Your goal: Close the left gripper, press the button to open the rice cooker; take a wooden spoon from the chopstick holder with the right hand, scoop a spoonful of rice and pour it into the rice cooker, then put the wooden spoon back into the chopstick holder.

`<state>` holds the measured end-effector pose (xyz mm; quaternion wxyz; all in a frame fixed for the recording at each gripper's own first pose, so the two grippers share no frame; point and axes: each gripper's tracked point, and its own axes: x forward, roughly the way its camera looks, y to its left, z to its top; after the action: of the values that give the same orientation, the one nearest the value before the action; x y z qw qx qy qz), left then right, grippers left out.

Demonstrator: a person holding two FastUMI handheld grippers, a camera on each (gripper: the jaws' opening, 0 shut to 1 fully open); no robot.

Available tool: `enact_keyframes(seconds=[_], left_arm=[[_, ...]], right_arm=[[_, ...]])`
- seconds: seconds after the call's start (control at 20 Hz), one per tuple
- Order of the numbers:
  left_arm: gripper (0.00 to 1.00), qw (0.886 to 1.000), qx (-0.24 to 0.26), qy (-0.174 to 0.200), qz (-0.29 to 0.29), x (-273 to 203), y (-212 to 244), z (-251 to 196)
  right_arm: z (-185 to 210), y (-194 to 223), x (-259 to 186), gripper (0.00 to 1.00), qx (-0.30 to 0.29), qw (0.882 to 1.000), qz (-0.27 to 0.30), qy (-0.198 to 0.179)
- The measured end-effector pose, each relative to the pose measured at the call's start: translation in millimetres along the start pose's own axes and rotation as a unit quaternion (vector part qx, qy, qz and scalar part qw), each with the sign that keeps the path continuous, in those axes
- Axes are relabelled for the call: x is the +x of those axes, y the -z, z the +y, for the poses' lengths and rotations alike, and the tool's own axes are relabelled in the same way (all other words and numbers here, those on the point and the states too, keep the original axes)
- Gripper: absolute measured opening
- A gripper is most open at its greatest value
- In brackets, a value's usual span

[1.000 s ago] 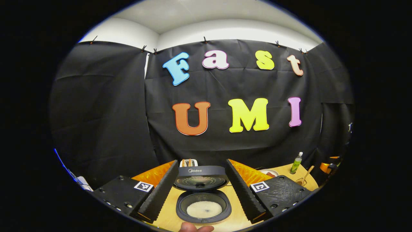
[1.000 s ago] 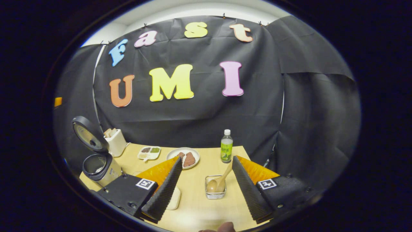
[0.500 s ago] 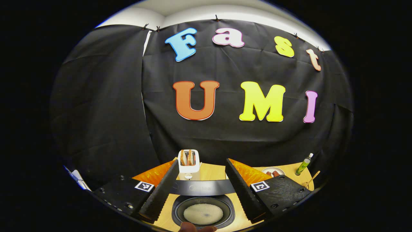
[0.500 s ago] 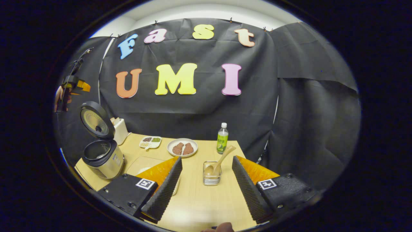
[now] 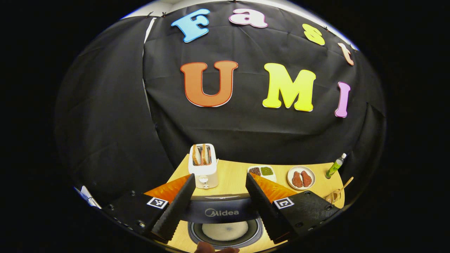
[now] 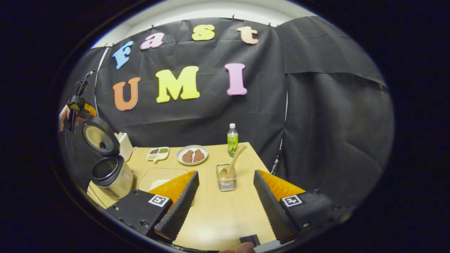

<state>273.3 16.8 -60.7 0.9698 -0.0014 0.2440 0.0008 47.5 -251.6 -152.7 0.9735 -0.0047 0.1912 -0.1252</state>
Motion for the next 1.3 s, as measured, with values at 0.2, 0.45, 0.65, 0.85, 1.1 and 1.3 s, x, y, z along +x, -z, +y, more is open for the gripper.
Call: enact_keyframes(seconds=[0.2, 0.45, 0.65, 0.85, 1.1, 1.3], left_arm=[[0.96, 1.000, -0.009, 0.007, 0.005, -13, 18, -8], [0.97, 0.999, -0.018, 0.013, 0.040, -35, 87, -18], [0.97, 0.999, -0.007, 0.011, 0.049, -51, 148, -24], [0.98, 0.998, -0.014, 0.017, 0.056, -53, 181, -26], [0.97, 0.998, -0.018, 0.015, 0.066, -47, 209, -27], [0.96, 0.998, -0.005, 0.007, 0.068, -44, 224, -26]], right_arm=[[13, -8, 0, 1.00, 0.002, 1.000, -0.008, -0.017], [25, -15, -3, 1.00, -0.008, 0.999, -0.013, -0.039], [34, -17, -11, 1.00, -0.031, 0.998, -0.013, -0.052], [47, -19, -20, 1.00, -0.048, 0.997, -0.009, -0.063], [58, -41, -34, 1.00, -0.066, 0.995, -0.030, -0.069], [61, -53, -38, 1.00, -0.058, 0.995, -0.040, -0.070]])
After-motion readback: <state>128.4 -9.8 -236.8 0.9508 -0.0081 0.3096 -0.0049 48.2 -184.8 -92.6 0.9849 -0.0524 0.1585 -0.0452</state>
